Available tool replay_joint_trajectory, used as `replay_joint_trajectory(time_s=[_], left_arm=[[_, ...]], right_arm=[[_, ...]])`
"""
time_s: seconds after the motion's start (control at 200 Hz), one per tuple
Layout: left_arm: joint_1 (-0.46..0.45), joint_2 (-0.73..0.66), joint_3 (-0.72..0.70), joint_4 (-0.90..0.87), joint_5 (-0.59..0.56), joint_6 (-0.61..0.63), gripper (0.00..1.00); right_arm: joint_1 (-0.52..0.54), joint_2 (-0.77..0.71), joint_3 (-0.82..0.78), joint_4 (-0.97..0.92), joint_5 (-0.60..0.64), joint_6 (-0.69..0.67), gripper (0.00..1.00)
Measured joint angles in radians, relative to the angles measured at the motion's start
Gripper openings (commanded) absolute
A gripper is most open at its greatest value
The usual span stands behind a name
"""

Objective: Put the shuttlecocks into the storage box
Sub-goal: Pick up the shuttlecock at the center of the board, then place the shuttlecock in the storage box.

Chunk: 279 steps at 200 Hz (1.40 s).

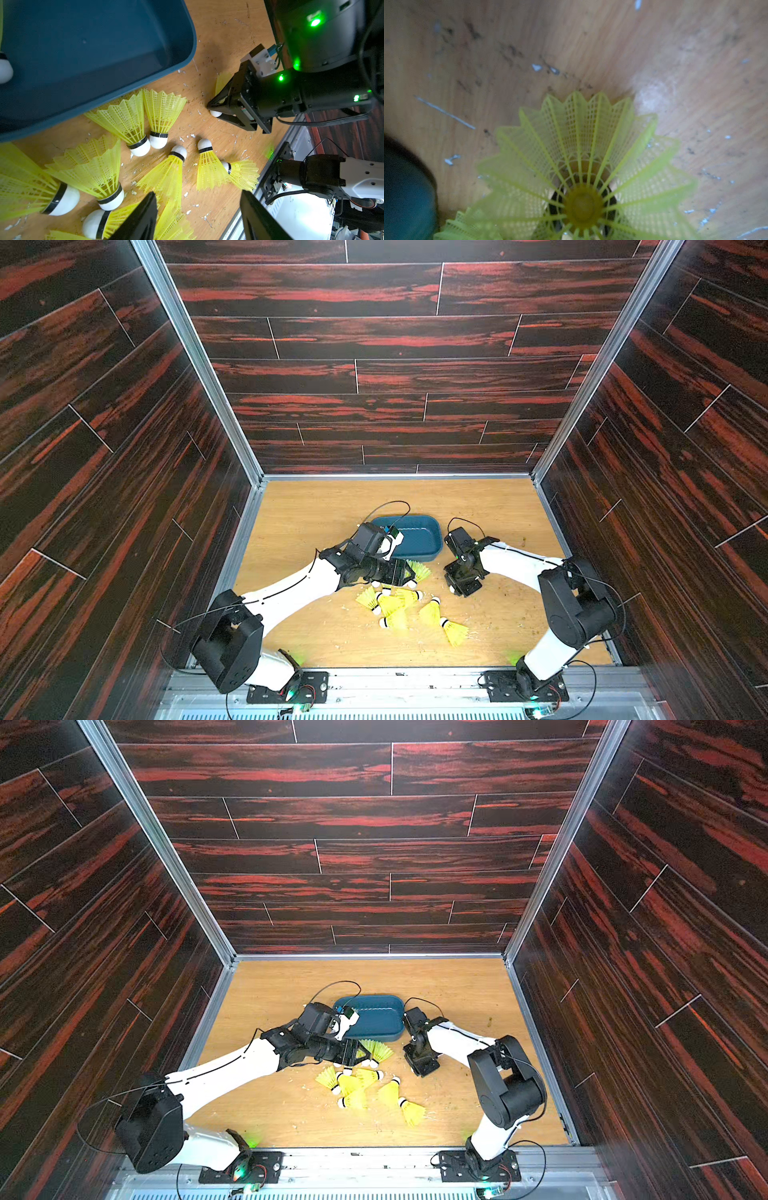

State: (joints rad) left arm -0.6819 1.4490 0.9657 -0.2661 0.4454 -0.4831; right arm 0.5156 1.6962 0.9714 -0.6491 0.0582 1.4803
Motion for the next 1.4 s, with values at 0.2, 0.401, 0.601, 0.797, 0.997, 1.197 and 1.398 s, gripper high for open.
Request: replay_joint_trajectory(time_s=[0.2,0.401,0.601,0.797,0.997,1.197,1.398], left_arm=[[0.000,-0.005,-0.014,0.024,-0.011,-0.054,0.67],[0.026,-0.005,-0.011,0.075,-0.019,-0.150,0.67],[0.137,-0.006,0.012,0.099,-0.021,-0.234,0.67],[0.228,-0.007,0.043,0.099,-0.042,-0.274,0.67],[0.283,-0.006,0.047,0.097,-0.051,-0.314,0.67],[0.320,0.023,0.070,0.085,-0.050,-0.352,0.67],[0.330,0.055,0.084,0.054,-0.049,-0.367,0.67]], right_arm=[[0.001,-0.005,0.050,-0.056,0.063,-0.068,0.21],[0.037,-0.082,0.210,-0.107,0.202,-0.236,0.19],[0.170,-0.072,0.417,-0.128,0.323,-0.447,0.20],[0.243,0.041,0.582,-0.146,0.355,-0.623,0.20],[0.246,0.163,0.682,-0.183,0.339,-0.749,0.21],[0.246,0.256,0.745,-0.234,0.315,-0.813,0.21],[0.246,0.332,0.789,-0.283,0.312,-0.845,0.21]])
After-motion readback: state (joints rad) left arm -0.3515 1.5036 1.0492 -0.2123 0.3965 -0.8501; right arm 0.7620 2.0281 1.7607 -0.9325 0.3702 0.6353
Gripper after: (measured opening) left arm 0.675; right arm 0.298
